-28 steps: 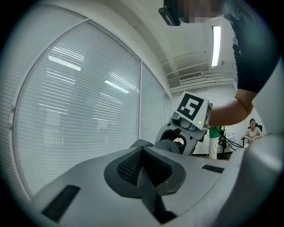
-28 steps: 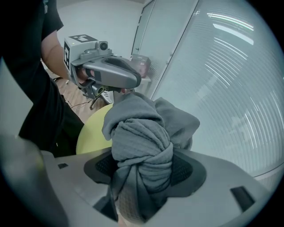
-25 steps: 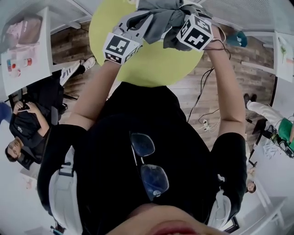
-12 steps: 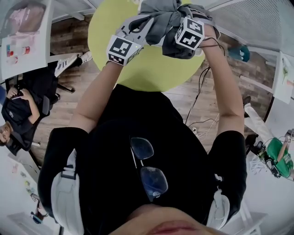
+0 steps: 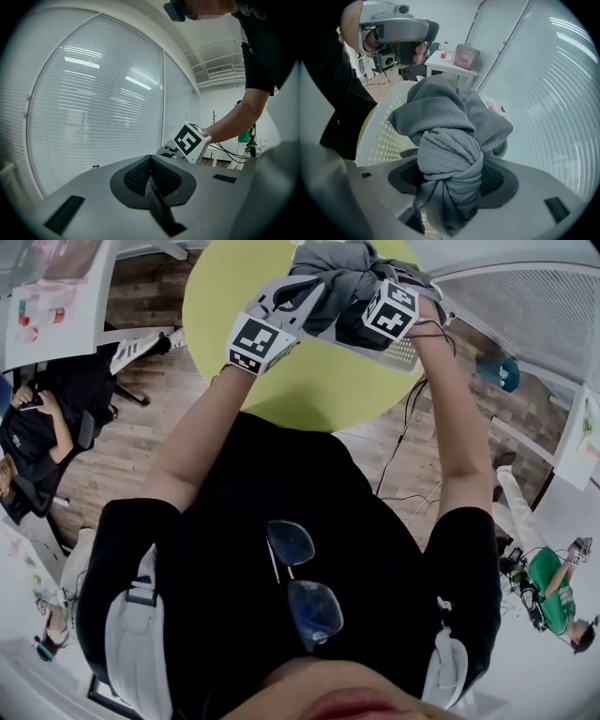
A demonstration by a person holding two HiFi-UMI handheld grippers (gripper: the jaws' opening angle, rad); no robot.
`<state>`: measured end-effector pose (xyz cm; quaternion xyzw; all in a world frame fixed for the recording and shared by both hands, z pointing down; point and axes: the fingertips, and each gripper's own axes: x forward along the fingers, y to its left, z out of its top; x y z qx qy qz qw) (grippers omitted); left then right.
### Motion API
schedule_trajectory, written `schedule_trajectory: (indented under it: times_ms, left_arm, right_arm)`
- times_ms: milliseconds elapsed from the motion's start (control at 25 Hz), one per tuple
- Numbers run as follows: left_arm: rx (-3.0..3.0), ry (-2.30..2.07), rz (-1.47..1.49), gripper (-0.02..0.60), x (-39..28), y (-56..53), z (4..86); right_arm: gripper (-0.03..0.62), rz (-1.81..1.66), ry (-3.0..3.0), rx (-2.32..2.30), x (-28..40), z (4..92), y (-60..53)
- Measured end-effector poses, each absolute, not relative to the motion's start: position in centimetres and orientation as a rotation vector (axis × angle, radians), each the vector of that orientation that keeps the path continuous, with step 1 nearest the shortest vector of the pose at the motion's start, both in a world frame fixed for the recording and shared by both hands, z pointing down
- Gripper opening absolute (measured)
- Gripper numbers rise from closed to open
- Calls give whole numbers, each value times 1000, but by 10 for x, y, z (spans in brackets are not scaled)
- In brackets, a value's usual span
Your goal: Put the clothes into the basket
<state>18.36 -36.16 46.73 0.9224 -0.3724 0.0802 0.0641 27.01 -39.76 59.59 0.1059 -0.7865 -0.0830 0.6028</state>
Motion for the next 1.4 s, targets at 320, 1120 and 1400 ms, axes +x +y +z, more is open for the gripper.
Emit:
schedule_trajectory:
  times_ms: [320,1120,1400]
  left_arm:
    - [2746,-1158,292,9,190,-364,482]
    - [2743,-1224,322,9,188,-352,471]
    - [2797,-1159,192,11,186,-307,414]
  right_arm:
    - [330,-97,-1787,143,280,654,-377]
    - [350,276,-2100,323,258,612,-377]
    - [248,300,-2489,698,259,486,-330]
